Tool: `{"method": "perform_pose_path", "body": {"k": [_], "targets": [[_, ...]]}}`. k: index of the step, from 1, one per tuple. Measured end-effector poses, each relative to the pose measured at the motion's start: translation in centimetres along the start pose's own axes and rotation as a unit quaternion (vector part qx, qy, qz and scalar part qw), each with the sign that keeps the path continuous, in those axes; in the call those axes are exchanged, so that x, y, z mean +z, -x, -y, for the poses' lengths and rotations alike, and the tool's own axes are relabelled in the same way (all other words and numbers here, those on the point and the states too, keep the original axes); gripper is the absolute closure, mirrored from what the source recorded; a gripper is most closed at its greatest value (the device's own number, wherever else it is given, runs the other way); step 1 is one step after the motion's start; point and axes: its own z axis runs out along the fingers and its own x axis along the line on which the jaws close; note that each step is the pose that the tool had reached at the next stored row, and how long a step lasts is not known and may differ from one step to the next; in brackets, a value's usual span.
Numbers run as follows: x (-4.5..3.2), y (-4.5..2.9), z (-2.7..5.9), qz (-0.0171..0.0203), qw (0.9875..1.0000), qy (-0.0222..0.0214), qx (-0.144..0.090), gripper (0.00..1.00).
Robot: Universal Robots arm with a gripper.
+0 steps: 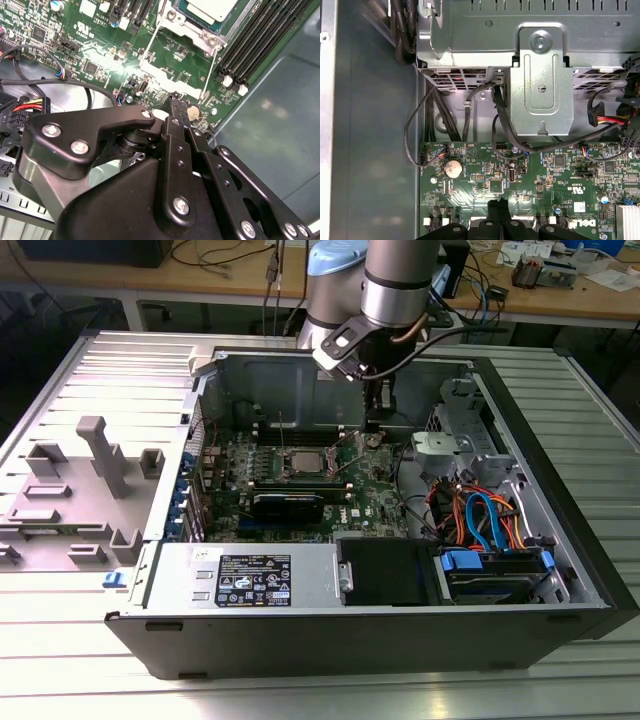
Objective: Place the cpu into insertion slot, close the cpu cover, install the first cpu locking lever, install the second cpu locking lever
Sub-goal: 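Close the cpu cover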
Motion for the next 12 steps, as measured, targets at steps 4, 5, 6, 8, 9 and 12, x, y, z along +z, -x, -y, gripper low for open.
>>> {"method": "perform_pose_path", "body": {"k": [4, 5, 6, 8, 9, 12], "targets": [[0.45, -0.04, -0.48, 0.0000, 1.0000, -0.0009, 0.000, 0.89], [0.64, -0.05, -0.57, 0.0000, 1.0000, -0.0010, 0.000, 0.89], [0.86, -0.06, -0.67, 0.0001, 1.0000, -0.0011, 0.000, 0.89], [1.30, -0.08, -0.81, 0.0000, 1.0000, -0.0011, 0.000, 0.89], [1.51, -0.07, -0.83, 0.0001, 1.0000, -0.0015, -0.001, 0.89], [2.14, 0.14, -0.82, 0.0001, 1.0000, -0.0074, -0.006, 0.89]]}}
